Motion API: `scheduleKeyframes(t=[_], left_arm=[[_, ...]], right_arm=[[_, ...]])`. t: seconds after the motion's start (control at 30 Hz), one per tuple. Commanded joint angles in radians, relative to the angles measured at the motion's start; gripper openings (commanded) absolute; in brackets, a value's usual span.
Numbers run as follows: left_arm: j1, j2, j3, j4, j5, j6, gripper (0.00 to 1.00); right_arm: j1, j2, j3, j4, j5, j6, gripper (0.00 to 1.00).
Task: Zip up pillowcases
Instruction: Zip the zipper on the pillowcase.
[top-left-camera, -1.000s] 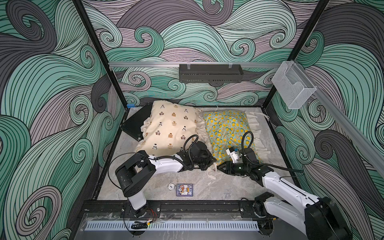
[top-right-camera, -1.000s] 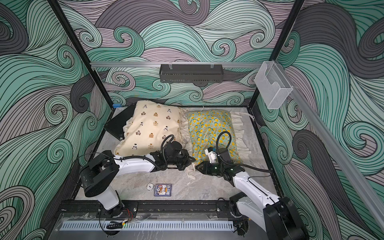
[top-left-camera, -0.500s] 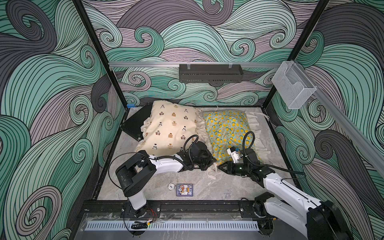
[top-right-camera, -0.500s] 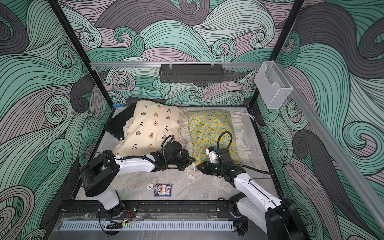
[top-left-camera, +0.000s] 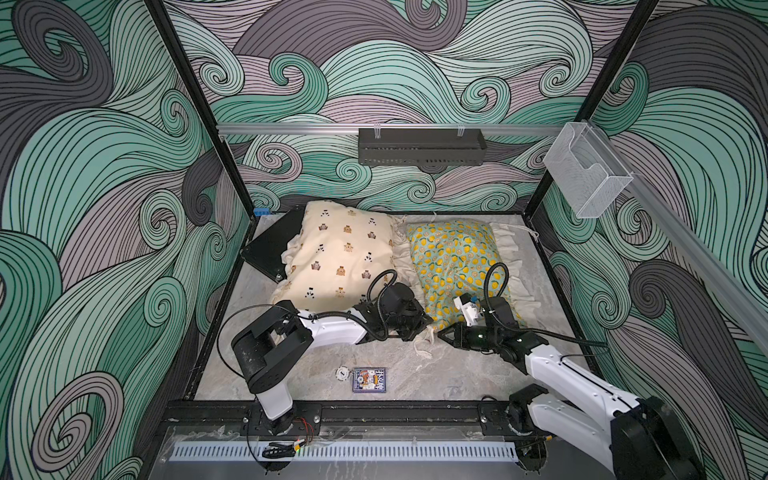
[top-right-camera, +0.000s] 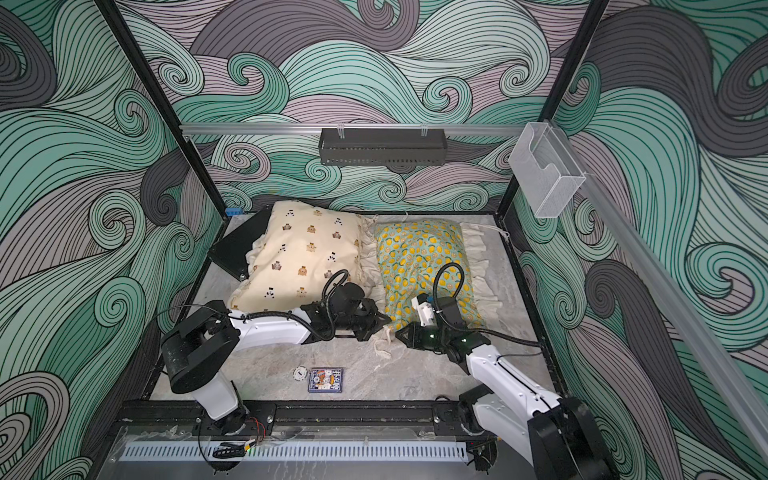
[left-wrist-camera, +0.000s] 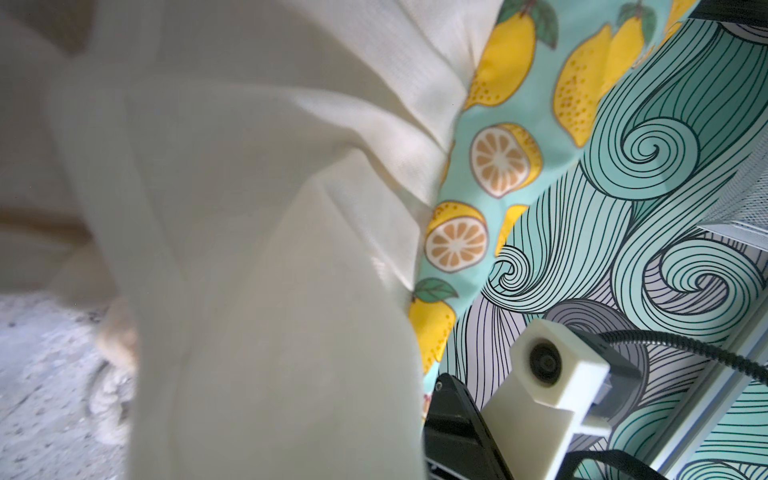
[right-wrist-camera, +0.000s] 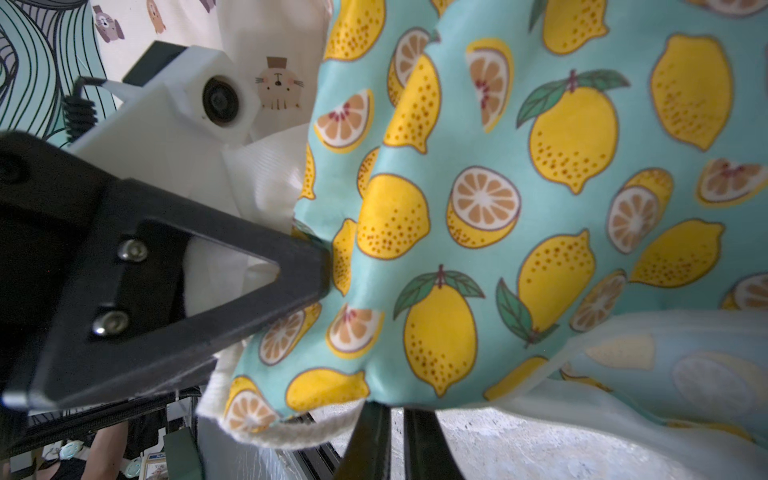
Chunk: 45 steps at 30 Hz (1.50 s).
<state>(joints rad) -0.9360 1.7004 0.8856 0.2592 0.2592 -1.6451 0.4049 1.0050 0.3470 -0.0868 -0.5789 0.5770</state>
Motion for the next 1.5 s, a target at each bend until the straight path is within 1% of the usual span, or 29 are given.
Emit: scheduleKeyframes(t=[0.0,0.13,0.27,0.47,0.63,0.87,1.4,1.47], left_arm=[[0.007,0.014,0.03,0.015,0.003,0.012,0.0],[0.008,0.014,0.029,0.015,0.002,0.013,0.0],[0.009,0.011,0.029,0.014,-0.002,0.018,0.0],[0.018,0.005,0.031,0.016,-0.006,0.045,0.0],[0.026,-0.022,0.033,-0.03,-0.023,0.084,0.0],[0.038,-0.071,0.035,-0.082,-0.055,0.134,0.0],[0.087,-0.17,0.032,-0.189,-0.102,0.232,0.0],[0.097,-0.178,0.03,-0.204,-0.103,0.245,0.0]], right_arm=[[0.004,0.0,-0.013,0.033,0.008,0.0,0.1],[0.003,-0.008,-0.019,0.035,0.007,0.004,0.07],[0.003,-0.016,-0.016,0.015,0.005,0.012,0.06],[0.003,-0.048,-0.001,-0.053,0.02,0.009,0.04],[0.004,-0.062,0.019,-0.117,0.023,0.014,0.02],[0.003,-0.042,0.049,-0.184,0.015,0.005,0.0],[0.003,0.014,0.099,-0.265,0.07,-0.014,0.0],[0.003,0.013,0.101,-0.302,0.082,-0.013,0.0]])
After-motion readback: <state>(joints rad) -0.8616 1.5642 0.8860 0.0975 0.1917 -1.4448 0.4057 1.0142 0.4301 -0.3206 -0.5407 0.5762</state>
